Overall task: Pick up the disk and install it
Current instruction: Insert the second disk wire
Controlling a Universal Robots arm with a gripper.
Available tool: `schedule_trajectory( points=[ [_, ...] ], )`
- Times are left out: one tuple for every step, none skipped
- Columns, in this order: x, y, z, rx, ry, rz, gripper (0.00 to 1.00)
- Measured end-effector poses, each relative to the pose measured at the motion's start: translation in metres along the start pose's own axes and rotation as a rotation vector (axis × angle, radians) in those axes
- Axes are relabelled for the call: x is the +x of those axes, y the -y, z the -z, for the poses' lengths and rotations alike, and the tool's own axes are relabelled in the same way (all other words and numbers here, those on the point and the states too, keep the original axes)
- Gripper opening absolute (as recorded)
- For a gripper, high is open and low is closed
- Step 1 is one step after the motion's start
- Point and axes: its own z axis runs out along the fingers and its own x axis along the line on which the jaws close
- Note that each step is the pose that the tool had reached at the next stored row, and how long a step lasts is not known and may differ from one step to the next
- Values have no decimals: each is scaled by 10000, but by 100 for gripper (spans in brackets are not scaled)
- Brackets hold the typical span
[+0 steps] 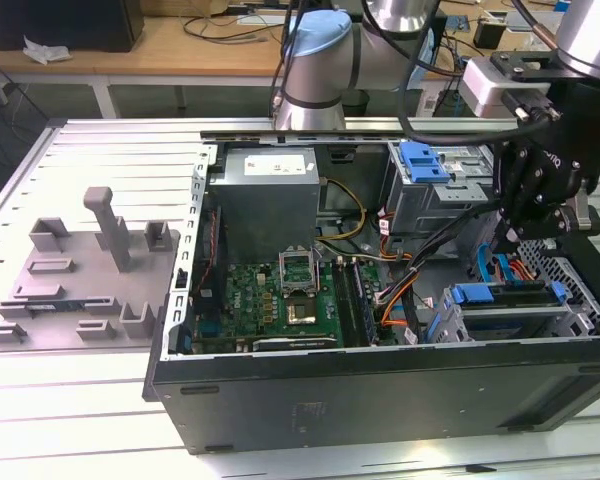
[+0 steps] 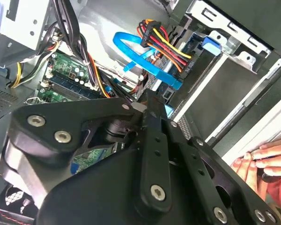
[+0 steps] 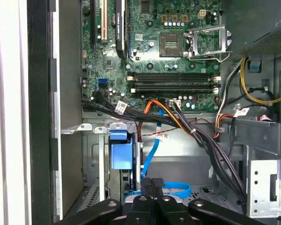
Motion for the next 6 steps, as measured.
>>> schedule_trajectory(
  points=[
    [0,0,0,0,0,2,11],
    [0,0,0,0,0,4,11],
    [0,0,0,0,1,10,11],
    [0,0,0,0,1,21,11],
    [0,0,0,0,1,22,11],
    [0,0,0,0,1,23,11]
  ],
)
